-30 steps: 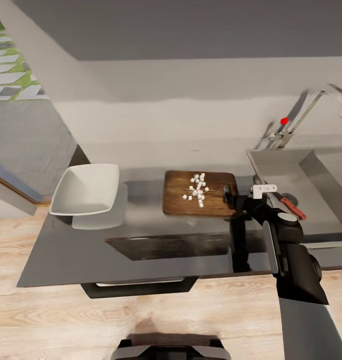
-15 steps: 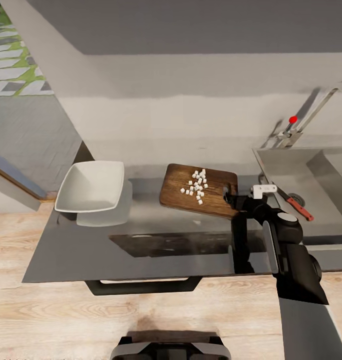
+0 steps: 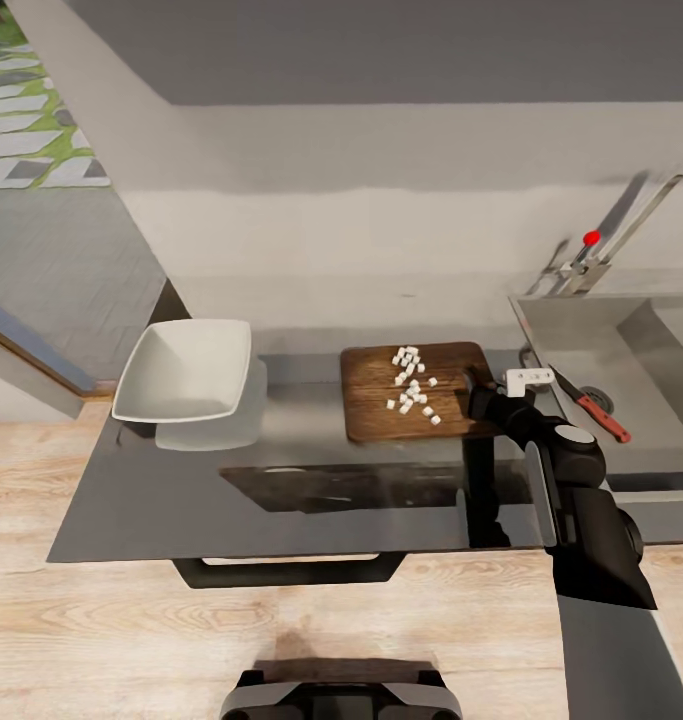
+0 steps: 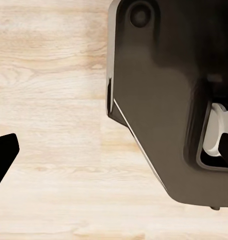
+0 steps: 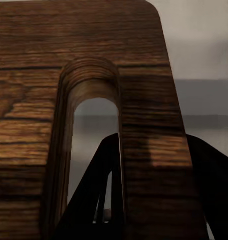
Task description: In the kitchen, take the Vidalia onion out of the sink, dice it on the chopping board with the paring knife, put the diced onion into the bowl on the countertop, then place both the paring knife and the chopping board into the sink.
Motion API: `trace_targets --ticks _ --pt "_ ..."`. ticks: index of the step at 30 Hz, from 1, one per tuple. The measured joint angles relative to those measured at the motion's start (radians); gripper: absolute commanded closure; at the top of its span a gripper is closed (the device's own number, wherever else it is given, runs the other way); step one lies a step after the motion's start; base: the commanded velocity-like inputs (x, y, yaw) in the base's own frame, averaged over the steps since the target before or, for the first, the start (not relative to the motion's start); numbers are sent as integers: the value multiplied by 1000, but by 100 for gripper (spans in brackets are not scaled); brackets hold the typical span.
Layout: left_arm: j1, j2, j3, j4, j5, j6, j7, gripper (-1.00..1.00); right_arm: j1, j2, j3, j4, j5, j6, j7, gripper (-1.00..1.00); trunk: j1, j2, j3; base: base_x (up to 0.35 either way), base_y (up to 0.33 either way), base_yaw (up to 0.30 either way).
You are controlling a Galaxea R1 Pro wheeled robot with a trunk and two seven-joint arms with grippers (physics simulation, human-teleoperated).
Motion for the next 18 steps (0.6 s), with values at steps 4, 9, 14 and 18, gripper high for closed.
trace_targets --ticks 4,9,14,18 --pt "0 0 0 11 0 -1 0 -100 0 -1 -1 1 -2 -1 1 100 0 0 0 0 0 0" --pt "0 0 1 13 0 -1 0 -100 0 -1 -1 2 -7 4 2 100 0 0 6 0 0 0" --pt "0 0 0 13 0 -1 0 -100 0 -1 -1 2 -7 4 2 100 0 0 14 0 0 0" --pt "0 0 0 13 0 -1 0 -100 0 -1 -1 2 -7 4 1 100 0 0 20 0 0 0"
